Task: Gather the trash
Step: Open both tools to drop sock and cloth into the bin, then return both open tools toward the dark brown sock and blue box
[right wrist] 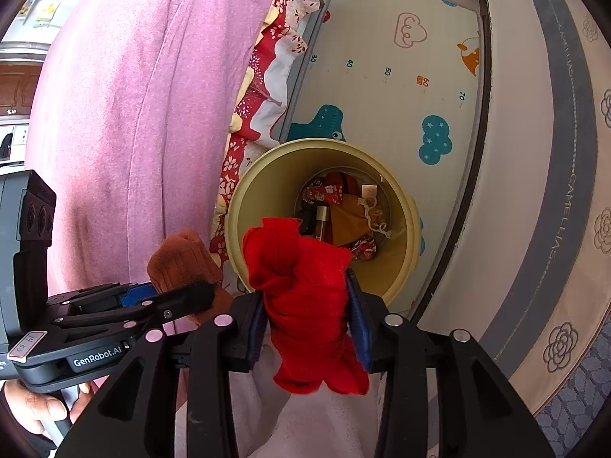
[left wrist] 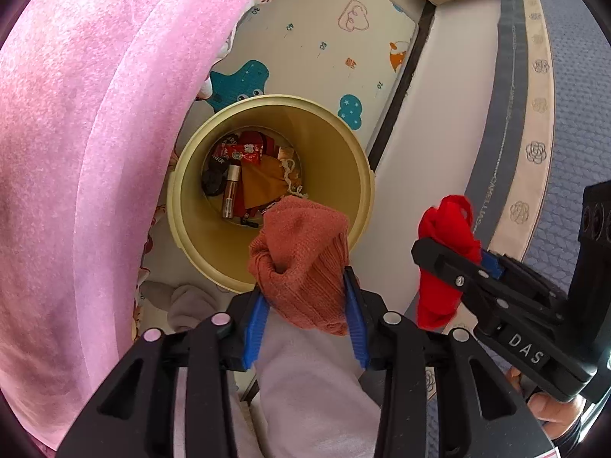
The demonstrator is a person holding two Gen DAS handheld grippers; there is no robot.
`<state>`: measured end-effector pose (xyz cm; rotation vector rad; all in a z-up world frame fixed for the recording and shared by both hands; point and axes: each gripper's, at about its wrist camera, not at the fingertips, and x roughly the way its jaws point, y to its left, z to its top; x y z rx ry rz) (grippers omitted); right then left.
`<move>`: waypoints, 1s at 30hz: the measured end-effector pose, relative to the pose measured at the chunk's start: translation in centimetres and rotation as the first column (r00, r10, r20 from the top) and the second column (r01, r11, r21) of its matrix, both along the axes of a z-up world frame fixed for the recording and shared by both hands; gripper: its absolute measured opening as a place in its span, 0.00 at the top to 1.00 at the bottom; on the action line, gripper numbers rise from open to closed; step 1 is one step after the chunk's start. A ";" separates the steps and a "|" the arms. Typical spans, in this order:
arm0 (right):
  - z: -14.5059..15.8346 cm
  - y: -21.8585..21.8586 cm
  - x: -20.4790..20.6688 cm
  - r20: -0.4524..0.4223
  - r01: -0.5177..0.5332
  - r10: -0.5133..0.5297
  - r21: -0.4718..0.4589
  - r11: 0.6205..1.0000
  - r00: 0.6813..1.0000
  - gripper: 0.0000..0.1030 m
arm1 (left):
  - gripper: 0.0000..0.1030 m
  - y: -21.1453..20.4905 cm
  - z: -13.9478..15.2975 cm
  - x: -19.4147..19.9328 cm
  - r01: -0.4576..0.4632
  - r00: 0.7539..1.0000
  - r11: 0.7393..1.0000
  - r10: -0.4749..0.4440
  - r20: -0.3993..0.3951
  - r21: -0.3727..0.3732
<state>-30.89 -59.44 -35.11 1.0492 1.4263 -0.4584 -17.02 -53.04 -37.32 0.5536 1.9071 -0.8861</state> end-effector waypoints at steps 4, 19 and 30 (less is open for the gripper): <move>0.3 0.0 -0.2 0.003 0.010 -0.010 0.003 1.000 1.000 0.58 | 0.41 0.0 0.2 -0.3 0.033 0.999 0.999 -0.033 0.006 0.000; 2.6 0.7 -0.2 -0.016 -0.013 0.012 -0.036 0.999 1.000 0.58 | 0.36 2.3 1.5 -0.1 -0.011 1.000 1.000 0.011 -0.021 -0.018; 8.4 4.0 6.0 0.049 -0.129 0.134 -0.102 0.986 0.990 0.58 | 0.36 7.6 7.8 3.6 -0.139 0.990 0.983 0.142 0.019 -0.118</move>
